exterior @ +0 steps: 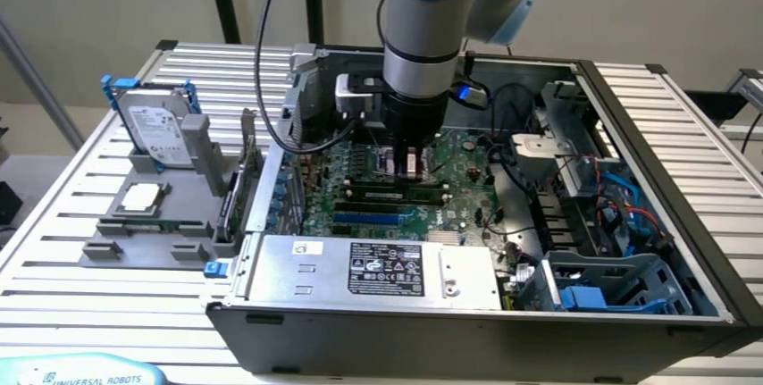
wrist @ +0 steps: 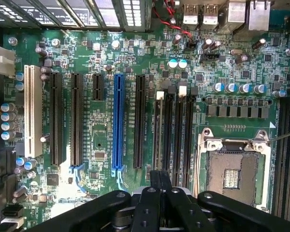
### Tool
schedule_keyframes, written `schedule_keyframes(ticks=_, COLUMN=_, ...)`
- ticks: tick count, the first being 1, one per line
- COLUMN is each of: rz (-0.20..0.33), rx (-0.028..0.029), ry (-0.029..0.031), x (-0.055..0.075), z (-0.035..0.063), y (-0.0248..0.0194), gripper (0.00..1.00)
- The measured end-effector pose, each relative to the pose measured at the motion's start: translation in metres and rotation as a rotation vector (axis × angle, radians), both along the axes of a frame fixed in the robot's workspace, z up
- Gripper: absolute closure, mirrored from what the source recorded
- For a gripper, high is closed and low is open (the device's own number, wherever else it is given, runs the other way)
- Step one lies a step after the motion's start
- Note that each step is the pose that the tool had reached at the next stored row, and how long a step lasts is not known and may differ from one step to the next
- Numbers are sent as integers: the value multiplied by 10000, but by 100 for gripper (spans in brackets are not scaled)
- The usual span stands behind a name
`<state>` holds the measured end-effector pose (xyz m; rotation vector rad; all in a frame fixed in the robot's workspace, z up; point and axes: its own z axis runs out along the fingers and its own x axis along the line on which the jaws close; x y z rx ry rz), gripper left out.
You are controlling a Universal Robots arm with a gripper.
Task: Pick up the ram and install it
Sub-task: 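Press down the ram until it locks into place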
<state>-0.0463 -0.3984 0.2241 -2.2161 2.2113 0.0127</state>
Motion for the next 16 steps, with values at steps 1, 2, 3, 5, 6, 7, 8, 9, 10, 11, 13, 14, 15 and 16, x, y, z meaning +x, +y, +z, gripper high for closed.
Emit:
schedule_keyframes(ticks=1, rz=0, rx=0, ry=1, x=0, z=7, y=0, gripper=89)
schedule_keyframes(ticks=2, rz=0, rx=9, ry=6, x=0, z=30, y=2, gripper=89)
schedule_keyframes(ticks=3, rz=-2, rx=24, ry=13, x=-1, z=64, y=3, gripper=89)
schedule_keyframes(ticks=5, rz=-2, rx=5, ry=32, x=-1, z=161, y=1, gripper=89)
schedule_keyframes(ticks=6, rz=-1, rx=5, ry=41, x=0, z=200, y=1, gripper=89)
schedule_keyframes(ticks=7, rz=-1, rx=5, ry=46, x=0, z=224, y=1, gripper=89)
schedule_keyframes(ticks=8, rz=-2, rx=5, ry=47, x=-1, z=233, y=1, gripper=89)
schedule_keyframes(ticks=9, rz=-2, rx=7, ry=47, x=0, z=233, y=1, gripper=89)
schedule_keyframes(ticks=10, rz=-1, rx=7, ry=47, x=0, z=233, y=1, gripper=89)
schedule_keyframes(ticks=11, rz=-1, rx=6, ry=47, x=0, z=233, y=1, gripper=89)
schedule_keyframes(ticks=13, rz=-1, rx=6, ry=48, x=0, z=234, y=1, gripper=89)
schedule_keyframes(ticks=14, rz=-1, rx=6, ry=48, x=0, z=234, y=1, gripper=89)
schedule_keyframes(ticks=15, rz=-1, rx=5, ry=48, x=0, z=234, y=1, gripper=89)
schedule_keyframes(ticks=16, rz=0, rx=5, ry=48, x=0, z=234, y=1, gripper=89)
